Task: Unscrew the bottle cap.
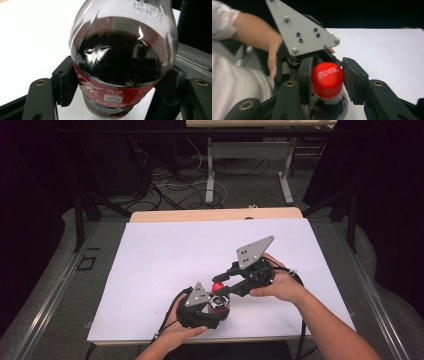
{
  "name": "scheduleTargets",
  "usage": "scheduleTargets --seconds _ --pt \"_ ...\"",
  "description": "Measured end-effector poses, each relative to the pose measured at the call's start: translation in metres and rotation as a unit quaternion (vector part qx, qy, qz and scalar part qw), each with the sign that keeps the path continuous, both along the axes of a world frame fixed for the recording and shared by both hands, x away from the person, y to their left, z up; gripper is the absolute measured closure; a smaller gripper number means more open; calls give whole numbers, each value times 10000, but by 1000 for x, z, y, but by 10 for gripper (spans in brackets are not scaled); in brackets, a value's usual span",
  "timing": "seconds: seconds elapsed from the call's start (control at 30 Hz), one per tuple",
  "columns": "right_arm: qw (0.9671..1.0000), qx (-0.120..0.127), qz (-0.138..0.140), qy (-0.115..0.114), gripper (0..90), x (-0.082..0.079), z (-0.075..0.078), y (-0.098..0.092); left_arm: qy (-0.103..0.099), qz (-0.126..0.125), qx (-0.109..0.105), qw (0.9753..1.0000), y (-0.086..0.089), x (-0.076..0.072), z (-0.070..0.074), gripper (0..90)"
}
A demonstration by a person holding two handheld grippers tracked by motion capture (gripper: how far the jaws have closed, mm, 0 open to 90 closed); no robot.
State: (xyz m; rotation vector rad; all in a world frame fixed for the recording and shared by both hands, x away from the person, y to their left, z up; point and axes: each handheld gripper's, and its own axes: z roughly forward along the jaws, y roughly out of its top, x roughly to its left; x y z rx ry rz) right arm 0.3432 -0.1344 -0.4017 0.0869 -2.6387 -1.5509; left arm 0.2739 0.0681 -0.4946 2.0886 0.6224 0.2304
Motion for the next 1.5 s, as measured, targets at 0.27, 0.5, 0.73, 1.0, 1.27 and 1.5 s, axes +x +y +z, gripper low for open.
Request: scheduleTargets --seconds 0.27,0.5,0.73,1.0,1.27,1.5 --pt "9992 28 384 70 580 9 0 2 -48 64 -92 9999 1 0 0 293" --pt "9958 127 -909 35 458 -12 7 3 1 198 -76 9998 4 2 2 293" --pt "9725 417 -2287 -136 476 -45 11 9 -24 309 -79 9995 3 3 1 293" --pt "9363 373 -3493 47 557 -69 1 22 -17 330 -92 9994 3 2 1 293" --pt "9252 327 -3771 284 607 -69 -4 24 2 312 -89 9995 2 2 0 293" --pt "9521 226 -3036 290 612 -55 -3 18 27 271 -17 9996 4 3 0 294"
